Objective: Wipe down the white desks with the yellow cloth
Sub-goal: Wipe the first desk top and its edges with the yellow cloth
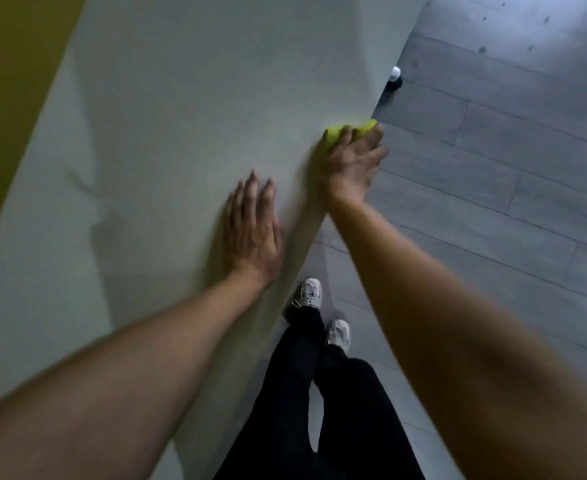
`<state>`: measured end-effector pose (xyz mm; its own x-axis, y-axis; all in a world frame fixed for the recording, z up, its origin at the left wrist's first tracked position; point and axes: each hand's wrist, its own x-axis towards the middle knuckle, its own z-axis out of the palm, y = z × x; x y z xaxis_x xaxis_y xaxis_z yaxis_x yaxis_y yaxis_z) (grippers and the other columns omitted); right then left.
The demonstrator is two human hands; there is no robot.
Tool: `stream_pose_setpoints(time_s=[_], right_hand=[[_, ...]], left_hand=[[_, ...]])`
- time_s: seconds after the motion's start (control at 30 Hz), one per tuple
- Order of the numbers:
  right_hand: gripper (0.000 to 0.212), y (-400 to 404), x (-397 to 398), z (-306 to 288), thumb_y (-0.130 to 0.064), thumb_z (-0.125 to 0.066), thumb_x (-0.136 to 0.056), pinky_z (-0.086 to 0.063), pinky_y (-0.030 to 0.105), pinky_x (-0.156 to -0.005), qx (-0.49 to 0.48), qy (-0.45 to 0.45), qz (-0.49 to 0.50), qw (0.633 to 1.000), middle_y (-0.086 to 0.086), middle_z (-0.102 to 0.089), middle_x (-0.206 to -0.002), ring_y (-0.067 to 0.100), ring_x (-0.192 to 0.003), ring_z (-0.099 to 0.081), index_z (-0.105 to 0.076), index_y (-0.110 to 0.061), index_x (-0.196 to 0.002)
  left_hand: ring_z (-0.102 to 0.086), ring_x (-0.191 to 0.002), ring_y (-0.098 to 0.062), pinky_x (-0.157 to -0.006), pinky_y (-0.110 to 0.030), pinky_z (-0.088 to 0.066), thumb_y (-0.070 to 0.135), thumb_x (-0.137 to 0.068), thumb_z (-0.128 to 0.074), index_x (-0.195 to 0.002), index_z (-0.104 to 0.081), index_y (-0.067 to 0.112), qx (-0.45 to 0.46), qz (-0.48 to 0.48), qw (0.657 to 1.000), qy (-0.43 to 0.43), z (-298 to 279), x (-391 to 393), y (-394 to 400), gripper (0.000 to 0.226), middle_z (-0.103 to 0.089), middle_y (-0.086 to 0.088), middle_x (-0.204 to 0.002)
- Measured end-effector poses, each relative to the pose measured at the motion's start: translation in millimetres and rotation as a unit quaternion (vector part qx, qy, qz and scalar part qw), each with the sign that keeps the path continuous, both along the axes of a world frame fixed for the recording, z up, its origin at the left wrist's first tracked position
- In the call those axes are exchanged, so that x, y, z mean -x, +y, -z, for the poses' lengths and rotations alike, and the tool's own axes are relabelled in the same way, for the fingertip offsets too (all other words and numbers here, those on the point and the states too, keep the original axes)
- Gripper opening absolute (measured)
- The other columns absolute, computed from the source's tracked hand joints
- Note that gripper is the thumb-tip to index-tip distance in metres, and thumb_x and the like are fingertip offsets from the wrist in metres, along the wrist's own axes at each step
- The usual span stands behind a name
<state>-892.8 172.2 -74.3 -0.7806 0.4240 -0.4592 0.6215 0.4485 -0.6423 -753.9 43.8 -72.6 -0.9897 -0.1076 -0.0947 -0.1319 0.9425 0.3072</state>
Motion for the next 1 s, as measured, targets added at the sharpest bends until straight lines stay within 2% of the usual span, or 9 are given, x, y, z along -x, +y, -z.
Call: stream_pose_setpoints(time_s=[0.1, 0.23, 0.4, 0.57, 0.7, 0.8, 0.9, 1.0], right_hand=[[0.064, 19, 54, 5, -0.047, -0.029, -0.107, -0.033, 0.045, -0.113, -0.026, -0.009, -0.005, 1.000, 0.018, -0.030, -0.150, 0.038, -0.135, -0.041, -0.013, -0.014, -0.159], [0.056, 27, 83, 13, -0.047, -0.030, -0.107, -0.038, 0.044, -0.112, -0.043, 0.004, -0.004, 0.999, 0.014, -0.031, -0.151, 0.034, -0.133, -0.045, -0.023, -0.017, -0.154], [0.055, 31, 86, 23, -0.048, -0.032, -0.106, -0.040, 0.044, -0.111, -0.048, 0.030, -0.010, 0.998, 0.011, -0.032, -0.149, 0.032, -0.134, -0.043, -0.024, -0.019, -0.153], [0.056, 30, 73, 16, -0.047, -0.031, -0.107, -0.038, 0.045, -0.112, -0.039, 0.052, -0.002, 0.998, 0.011, -0.032, -0.149, 0.031, -0.135, -0.042, -0.023, -0.018, -0.154], [0.058, 4, -3, 14, -0.048, -0.033, -0.106, -0.036, 0.043, -0.111, -0.011, 0.070, 0.011, 0.997, 0.015, -0.032, -0.151, 0.035, -0.132, -0.045, -0.024, -0.017, -0.155], [0.065, -30, -120, 11, -0.049, -0.032, -0.106, -0.030, 0.043, -0.114, 0.047, 0.070, 0.007, 0.996, 0.017, -0.031, -0.150, 0.036, -0.134, -0.039, -0.013, -0.019, -0.160], [0.068, -55, -226, 0, -0.056, -0.028, -0.105, -0.034, 0.047, -0.113, 0.085, 0.032, -0.037, 0.995, 0.007, -0.027, -0.151, 0.033, -0.135, -0.037, 0.000, -0.028, -0.161], [0.069, -62, -238, 0, -0.054, -0.030, -0.105, -0.035, 0.048, -0.112, 0.076, -0.016, -0.039, 0.996, 0.008, -0.026, -0.149, 0.034, -0.135, -0.037, -0.002, -0.024, -0.161]], left_hand=[[-0.029, -0.155, -0.037, -0.127, -0.048, -0.022, 0.031, -0.104, -0.032, -0.160, -0.040, 0.011, 0.010, -0.031, 0.999, -0.016, 0, -82, -3, 0.060, -0.029, -0.017, -0.169], [-0.030, -0.155, -0.037, -0.127, -0.050, -0.024, 0.030, -0.105, -0.032, -0.159, -0.041, 0.009, 0.029, -0.092, 0.995, -0.006, 1, -143, -23, 0.058, -0.029, -0.018, -0.168], [-0.022, -0.158, -0.035, -0.127, -0.053, -0.022, 0.036, -0.105, -0.029, -0.162, -0.035, 0.011, 0.073, -0.006, 0.997, -0.004, 10, -167, -58, 0.063, -0.024, -0.015, -0.171], [-0.019, -0.160, -0.032, -0.129, -0.052, -0.018, 0.034, -0.104, -0.030, -0.163, -0.033, 0.012, 0.079, 0.000, 0.997, 0.026, 17, -167, -59, 0.063, -0.022, -0.013, -0.172], [-0.022, -0.159, -0.032, -0.129, -0.052, -0.018, 0.035, -0.104, -0.030, -0.163, -0.034, 0.013, 0.087, 0.006, 0.995, 0.044, 21, -169, -60, 0.063, -0.024, -0.014, -0.172], [-0.023, -0.158, -0.034, -0.129, -0.052, -0.018, 0.035, -0.103, -0.030, -0.163, -0.034, 0.012, 0.090, 0.007, 0.995, 0.052, 22, -170, -61, 0.064, -0.024, -0.015, -0.171], [-0.024, -0.158, -0.035, -0.128, -0.053, -0.019, 0.035, -0.103, -0.032, -0.162, -0.036, 0.011, 0.093, 0.009, 0.994, 0.055, 25, -169, -64, 0.064, -0.026, -0.015, -0.171], [-0.024, -0.158, -0.034, -0.128, -0.053, -0.019, 0.034, -0.103, -0.033, -0.162, -0.036, 0.012, 0.090, 0.008, 0.994, 0.059, 28, -170, -65, 0.063, -0.026, -0.015, -0.171]])
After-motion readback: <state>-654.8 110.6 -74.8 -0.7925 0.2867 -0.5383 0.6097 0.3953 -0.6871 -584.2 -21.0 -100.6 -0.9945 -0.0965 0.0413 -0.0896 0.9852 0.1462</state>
